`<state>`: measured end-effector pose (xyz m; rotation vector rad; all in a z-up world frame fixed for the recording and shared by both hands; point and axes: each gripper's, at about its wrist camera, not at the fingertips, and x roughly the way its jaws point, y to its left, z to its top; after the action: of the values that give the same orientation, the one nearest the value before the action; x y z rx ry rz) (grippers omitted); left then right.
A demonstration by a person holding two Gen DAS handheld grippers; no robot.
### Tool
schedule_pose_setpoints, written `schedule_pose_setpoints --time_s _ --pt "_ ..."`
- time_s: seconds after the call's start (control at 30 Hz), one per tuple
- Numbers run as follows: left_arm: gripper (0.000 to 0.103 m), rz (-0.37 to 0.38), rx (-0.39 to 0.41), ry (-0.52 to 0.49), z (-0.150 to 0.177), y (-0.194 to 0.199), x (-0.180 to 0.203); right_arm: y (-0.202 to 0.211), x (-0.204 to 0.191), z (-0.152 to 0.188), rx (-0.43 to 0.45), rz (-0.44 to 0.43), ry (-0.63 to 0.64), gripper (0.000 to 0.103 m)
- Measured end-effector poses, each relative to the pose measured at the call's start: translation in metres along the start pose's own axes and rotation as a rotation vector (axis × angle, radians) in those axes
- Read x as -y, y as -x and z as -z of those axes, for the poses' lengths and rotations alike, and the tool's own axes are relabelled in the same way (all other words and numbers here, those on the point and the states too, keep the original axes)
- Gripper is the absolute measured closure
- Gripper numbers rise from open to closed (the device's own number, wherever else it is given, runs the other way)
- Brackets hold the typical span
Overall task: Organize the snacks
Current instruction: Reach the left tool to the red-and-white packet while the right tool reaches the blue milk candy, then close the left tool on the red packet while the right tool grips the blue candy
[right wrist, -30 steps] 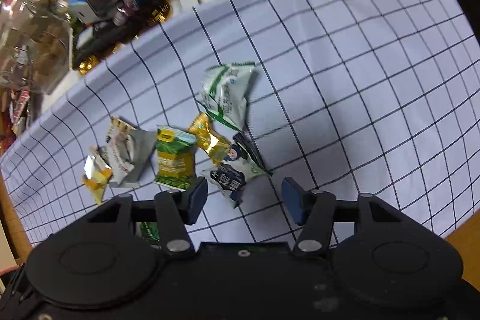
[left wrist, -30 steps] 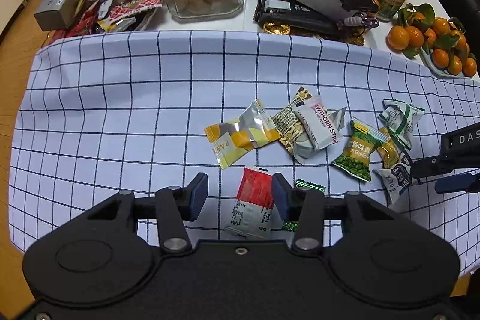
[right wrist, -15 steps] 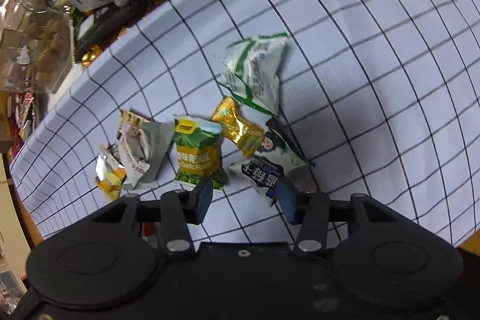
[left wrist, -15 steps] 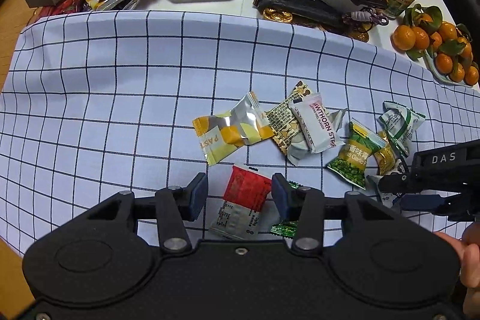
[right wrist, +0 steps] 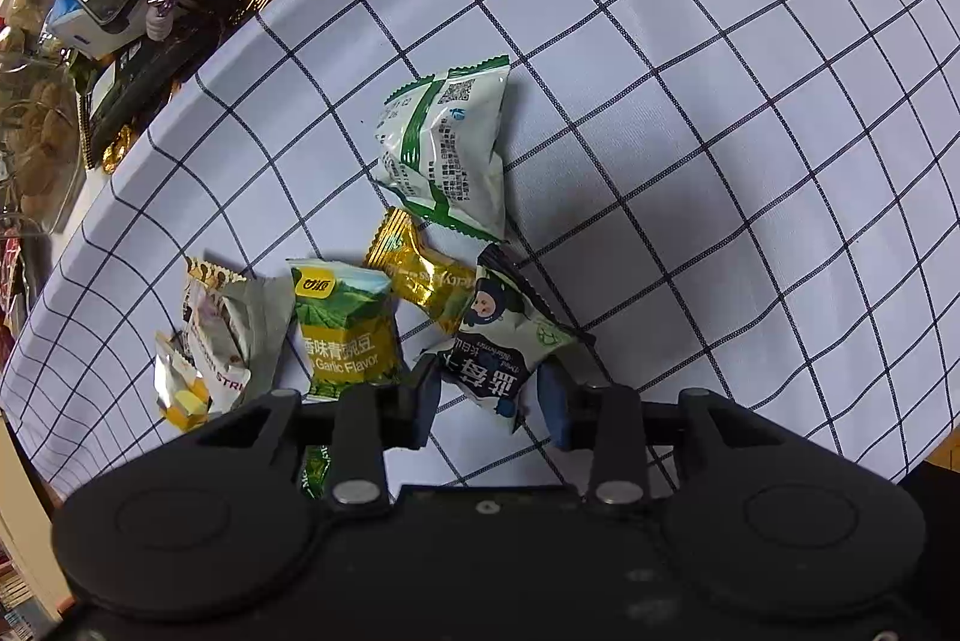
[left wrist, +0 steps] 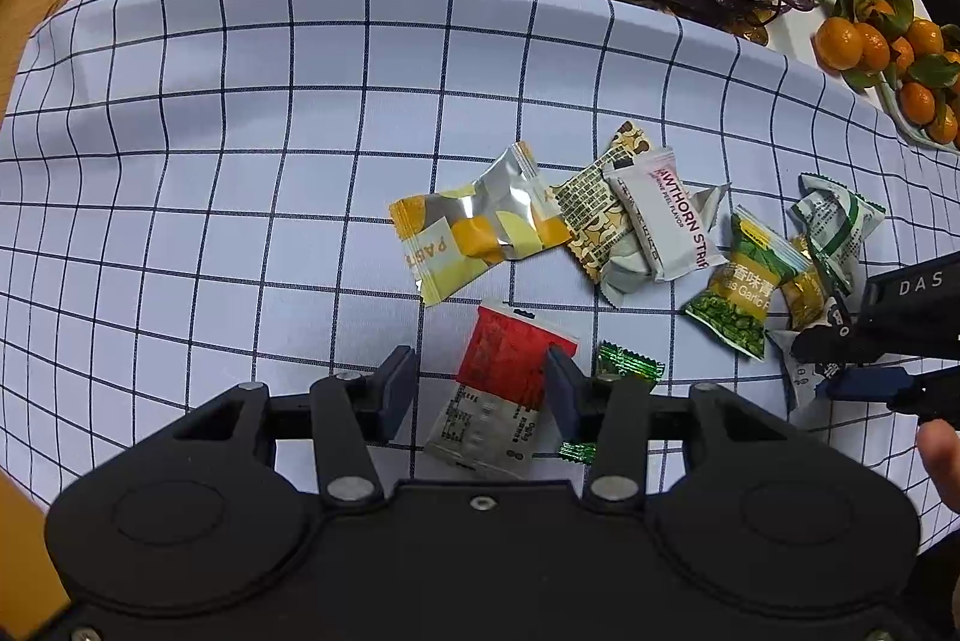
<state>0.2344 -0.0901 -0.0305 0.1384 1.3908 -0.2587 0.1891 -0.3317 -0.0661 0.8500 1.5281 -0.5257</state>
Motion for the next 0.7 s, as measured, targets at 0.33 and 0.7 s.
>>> schedule_pose_setpoints --time_s 0.33,0.7 --pt "0.050 0.030 -0.032 -0.026 0.000 -0.010 0.001 0.004 -0.010 0.004 -0.008 0.023 0.071 0.078" --pt "0.050 -0.010 -0.082 -0.040 0.000 -0.037 0.009 0.014 0.003 0.004 -0.044 -0.015 0.093 0.092"
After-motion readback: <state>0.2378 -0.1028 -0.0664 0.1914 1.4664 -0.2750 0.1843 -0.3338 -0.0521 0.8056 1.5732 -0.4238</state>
